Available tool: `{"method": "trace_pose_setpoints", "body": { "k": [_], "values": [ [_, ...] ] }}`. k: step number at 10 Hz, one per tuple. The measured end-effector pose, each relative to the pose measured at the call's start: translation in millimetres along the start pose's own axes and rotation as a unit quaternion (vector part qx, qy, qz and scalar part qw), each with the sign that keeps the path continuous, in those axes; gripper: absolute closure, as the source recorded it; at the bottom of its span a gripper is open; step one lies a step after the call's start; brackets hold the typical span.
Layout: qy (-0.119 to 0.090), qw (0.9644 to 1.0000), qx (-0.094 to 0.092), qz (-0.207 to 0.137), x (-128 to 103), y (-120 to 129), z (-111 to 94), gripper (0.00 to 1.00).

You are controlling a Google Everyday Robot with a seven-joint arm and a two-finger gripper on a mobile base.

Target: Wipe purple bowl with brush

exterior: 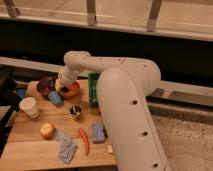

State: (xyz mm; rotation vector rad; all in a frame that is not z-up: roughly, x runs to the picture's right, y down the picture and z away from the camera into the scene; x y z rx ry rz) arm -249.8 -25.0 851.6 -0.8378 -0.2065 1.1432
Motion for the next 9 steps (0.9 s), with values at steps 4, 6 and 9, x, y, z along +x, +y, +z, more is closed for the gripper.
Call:
{"method": "trace_pose_setpoints", "body": {
  "k": [4,6,9],
  "values": [
    [-0.003,0.9994,-0.022,-0.027,-16,35,21,1.0],
    [0.005,0.999,-0.027,-0.035,-6,52,24,1.0],
    [0.014,0.9996,-0.006,-0.023,10,44,11,1.0]
  ]
}}
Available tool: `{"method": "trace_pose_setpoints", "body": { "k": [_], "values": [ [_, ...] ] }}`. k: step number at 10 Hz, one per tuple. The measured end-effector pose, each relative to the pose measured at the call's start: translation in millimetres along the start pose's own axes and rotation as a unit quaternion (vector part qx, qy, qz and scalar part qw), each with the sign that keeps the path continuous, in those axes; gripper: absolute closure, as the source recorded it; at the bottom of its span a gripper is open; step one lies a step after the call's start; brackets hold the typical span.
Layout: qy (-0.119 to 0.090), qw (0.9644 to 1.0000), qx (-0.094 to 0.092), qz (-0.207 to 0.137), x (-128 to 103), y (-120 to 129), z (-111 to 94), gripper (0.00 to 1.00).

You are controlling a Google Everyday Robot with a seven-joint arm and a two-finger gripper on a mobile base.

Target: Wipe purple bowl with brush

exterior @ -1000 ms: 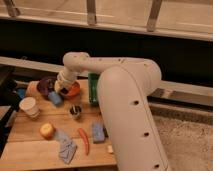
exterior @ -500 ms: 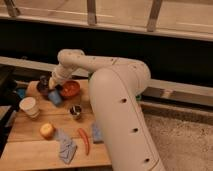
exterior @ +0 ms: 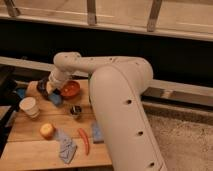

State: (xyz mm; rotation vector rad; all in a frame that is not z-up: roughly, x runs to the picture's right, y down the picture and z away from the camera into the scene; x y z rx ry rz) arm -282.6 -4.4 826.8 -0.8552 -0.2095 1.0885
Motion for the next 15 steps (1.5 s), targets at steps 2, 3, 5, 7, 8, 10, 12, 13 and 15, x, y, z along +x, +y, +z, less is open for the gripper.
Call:
{"method": "trace_pose_setpoints", "body": {
  "k": [2,3,5,7,8,10,12,13,15],
  "values": [
    [0.006,0.9999,0.012,0.01,2,-18,-7,1.0],
    [0.011,0.9998,0.016,0.011,-3,-26,-4,1.0],
    [0.01,0.9998,0.014,0.003,-17,-29,2,1.0],
    [0.008,0.9998,0.003,-0.017,-31,-14,13,1.0],
    [0.011,0.9996,0.001,-0.026,-32,-5,17,1.0],
    [0.018,0.9992,0.0,-0.034,-25,5,20,1.0],
    [0.024,0.9994,0.008,-0.023,-7,-1,10,1.0],
    [0.023,0.9995,0.014,-0.016,-2,-8,4,1.0],
    [0.018,0.9995,0.026,-0.004,-5,-30,-6,1.0]
  ]
}}
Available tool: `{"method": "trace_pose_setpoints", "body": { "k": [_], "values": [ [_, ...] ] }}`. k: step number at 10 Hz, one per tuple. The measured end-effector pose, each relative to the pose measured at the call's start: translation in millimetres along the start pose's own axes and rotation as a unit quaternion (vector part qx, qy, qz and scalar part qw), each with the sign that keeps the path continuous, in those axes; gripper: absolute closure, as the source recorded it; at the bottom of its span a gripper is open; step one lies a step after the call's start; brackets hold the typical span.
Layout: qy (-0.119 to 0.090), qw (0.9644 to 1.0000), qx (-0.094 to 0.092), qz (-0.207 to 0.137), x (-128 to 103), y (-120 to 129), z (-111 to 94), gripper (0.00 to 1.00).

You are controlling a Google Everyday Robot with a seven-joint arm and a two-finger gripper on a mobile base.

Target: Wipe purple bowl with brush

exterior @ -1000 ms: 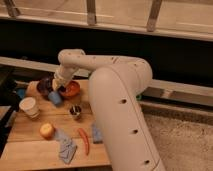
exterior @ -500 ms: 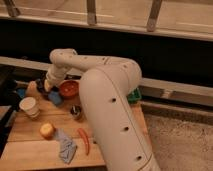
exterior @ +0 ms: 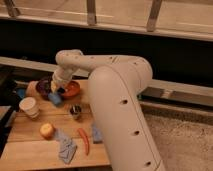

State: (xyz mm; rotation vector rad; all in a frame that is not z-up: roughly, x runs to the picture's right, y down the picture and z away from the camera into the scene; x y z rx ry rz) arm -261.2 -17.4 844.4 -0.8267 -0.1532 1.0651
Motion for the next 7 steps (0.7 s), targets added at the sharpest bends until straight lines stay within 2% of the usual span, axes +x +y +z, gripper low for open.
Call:
{"method": "trace_pose_setpoints", "body": {
  "k": [2,4,5,7],
  "values": [
    [-0.009,1.0,0.001,-0.003,-16,-3,1,1.0],
    [-0.015,0.9997,-0.006,-0.017,-32,7,10,1.0],
    [-0.016,0.9995,-0.012,-0.025,-35,16,14,1.0],
    [-0.015,0.999,-0.027,-0.032,-28,33,21,1.0]
  ]
}}
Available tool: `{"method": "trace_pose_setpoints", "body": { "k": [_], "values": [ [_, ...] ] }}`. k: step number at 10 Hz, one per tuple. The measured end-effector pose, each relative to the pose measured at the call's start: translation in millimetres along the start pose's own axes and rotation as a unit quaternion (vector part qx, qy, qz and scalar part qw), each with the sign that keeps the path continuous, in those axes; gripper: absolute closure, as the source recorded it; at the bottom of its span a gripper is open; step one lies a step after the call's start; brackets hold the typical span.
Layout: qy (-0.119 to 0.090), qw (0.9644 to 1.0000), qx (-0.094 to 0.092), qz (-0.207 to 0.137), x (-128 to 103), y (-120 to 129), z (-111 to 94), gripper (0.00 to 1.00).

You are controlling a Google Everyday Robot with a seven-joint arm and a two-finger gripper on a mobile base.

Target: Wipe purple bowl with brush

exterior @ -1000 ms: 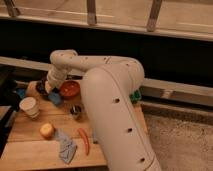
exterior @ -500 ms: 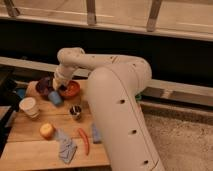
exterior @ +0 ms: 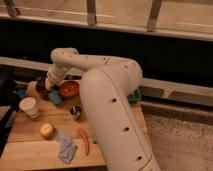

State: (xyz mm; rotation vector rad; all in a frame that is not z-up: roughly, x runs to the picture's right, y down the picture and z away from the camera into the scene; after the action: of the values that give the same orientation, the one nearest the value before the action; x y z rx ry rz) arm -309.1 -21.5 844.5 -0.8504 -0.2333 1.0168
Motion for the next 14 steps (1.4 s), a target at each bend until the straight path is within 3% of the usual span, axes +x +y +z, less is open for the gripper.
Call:
{"method": "trace_pose_setpoints", "body": {
  "k": [2,5,9,11,14],
  "values": [
    [0.008,0.9999,-0.008,0.005,15,5,5,1.0],
    [0.007,0.999,-0.003,0.043,42,-17,-5,1.0],
    [-0.018,0.9982,0.01,0.056,16,-52,-17,1.0],
    [-0.026,0.9988,0.006,0.041,-2,-42,-11,1.0],
    [-0.036,0.9989,-0.016,0.024,-4,-21,-5,1.0]
  ]
}}
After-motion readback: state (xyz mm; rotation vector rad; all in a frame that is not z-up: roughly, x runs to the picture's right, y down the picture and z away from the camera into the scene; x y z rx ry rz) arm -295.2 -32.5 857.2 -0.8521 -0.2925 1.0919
